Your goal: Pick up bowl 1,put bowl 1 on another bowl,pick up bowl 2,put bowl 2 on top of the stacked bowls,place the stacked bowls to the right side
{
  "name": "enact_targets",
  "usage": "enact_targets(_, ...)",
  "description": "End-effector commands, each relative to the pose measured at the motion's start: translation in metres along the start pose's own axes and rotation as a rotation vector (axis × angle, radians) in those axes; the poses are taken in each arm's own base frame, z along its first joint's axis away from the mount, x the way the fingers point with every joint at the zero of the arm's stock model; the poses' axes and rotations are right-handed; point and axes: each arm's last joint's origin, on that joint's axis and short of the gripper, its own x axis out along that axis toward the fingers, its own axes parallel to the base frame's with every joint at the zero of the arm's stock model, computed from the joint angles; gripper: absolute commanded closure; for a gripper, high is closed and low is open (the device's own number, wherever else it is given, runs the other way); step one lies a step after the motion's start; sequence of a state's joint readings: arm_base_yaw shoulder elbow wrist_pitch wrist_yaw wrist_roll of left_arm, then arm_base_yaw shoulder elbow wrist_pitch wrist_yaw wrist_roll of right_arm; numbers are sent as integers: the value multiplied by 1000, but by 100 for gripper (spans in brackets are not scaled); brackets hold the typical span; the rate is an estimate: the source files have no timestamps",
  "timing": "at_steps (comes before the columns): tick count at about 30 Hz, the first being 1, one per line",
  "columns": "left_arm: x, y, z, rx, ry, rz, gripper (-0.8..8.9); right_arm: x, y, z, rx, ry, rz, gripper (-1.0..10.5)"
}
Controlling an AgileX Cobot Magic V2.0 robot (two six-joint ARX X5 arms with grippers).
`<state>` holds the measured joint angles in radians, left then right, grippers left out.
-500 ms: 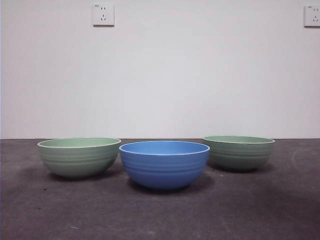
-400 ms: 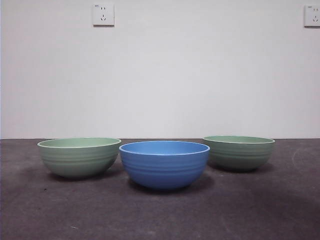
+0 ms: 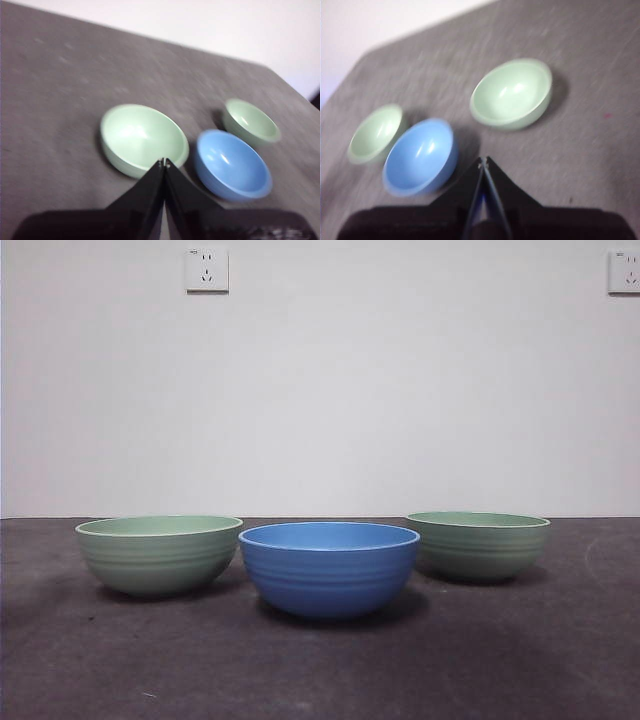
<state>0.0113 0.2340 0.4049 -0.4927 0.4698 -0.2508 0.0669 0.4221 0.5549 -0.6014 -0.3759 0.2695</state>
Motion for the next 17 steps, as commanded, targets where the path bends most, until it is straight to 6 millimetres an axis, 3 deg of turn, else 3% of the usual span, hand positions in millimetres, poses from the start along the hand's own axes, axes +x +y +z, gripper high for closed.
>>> enact_targets(1, -1, -5, 10, 74, 65, -54, 821, -2, 7, 15, -106, 91, 21, 958)
enact_targets(9, -4, -17, 37, 147, 224, -173, 821, -6, 21, 47, -219, 334, 62, 958)
enact_targets(17, -8, -24, 55, 179, 323, -194, 821, -5, 22, 53, -231, 413, 61, 957)
